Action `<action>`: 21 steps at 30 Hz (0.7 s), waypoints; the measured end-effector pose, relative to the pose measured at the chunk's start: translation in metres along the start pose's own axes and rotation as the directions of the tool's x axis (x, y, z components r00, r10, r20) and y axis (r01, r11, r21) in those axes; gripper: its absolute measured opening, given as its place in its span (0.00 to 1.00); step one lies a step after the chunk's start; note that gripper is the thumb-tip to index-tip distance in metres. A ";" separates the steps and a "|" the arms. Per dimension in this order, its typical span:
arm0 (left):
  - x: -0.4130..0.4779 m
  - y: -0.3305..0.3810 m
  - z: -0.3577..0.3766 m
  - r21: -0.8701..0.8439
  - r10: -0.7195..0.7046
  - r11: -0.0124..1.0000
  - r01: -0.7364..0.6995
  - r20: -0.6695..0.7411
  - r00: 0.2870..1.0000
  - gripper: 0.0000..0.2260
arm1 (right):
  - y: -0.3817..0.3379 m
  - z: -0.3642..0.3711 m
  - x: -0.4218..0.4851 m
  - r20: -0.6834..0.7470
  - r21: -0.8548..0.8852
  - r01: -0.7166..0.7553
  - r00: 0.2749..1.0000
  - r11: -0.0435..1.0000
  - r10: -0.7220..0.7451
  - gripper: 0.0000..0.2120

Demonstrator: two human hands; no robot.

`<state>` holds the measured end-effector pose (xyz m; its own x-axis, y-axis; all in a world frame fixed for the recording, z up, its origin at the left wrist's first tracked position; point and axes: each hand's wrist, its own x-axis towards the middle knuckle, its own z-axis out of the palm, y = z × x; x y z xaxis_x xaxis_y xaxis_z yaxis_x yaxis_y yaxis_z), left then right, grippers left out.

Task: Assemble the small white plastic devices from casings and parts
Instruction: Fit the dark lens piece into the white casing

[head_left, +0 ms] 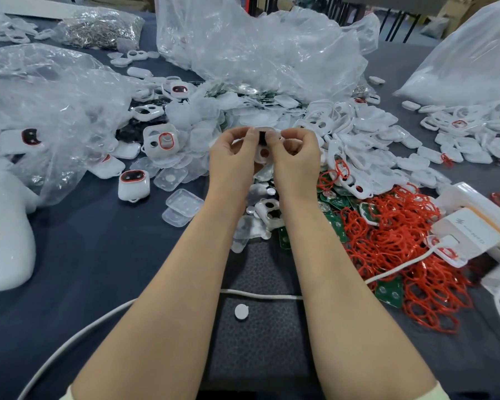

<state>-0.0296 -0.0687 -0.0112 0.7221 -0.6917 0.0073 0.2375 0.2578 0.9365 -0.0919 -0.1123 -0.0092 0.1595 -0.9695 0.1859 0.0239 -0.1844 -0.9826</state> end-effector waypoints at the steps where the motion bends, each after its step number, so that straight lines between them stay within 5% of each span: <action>1: 0.000 0.000 0.000 0.008 0.009 1.000 -0.009 0.015 1.000 0.02 | 0.000 0.000 0.001 0.016 0.005 -0.015 1.000 1.000 0.015 0.08; 15: -0.002 0.000 -0.004 0.155 0.073 0.985 -0.079 0.042 0.996 0.08 | -0.001 -0.005 0.004 0.125 -0.141 0.054 0.992 0.988 -0.037 0.02; 21: 0.001 -0.001 -0.007 0.392 0.161 0.906 -0.161 0.035 0.986 0.05 | 0.000 -0.005 0.002 0.146 -0.183 0.084 0.988 0.980 -0.058 0.03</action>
<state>-0.0247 -0.0651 -0.0140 0.7277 -0.6645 0.1698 -0.1562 0.0804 0.9844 -0.0967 -0.1151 -0.0084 0.2999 -0.9235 0.2393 -0.1436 -0.2917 -0.9457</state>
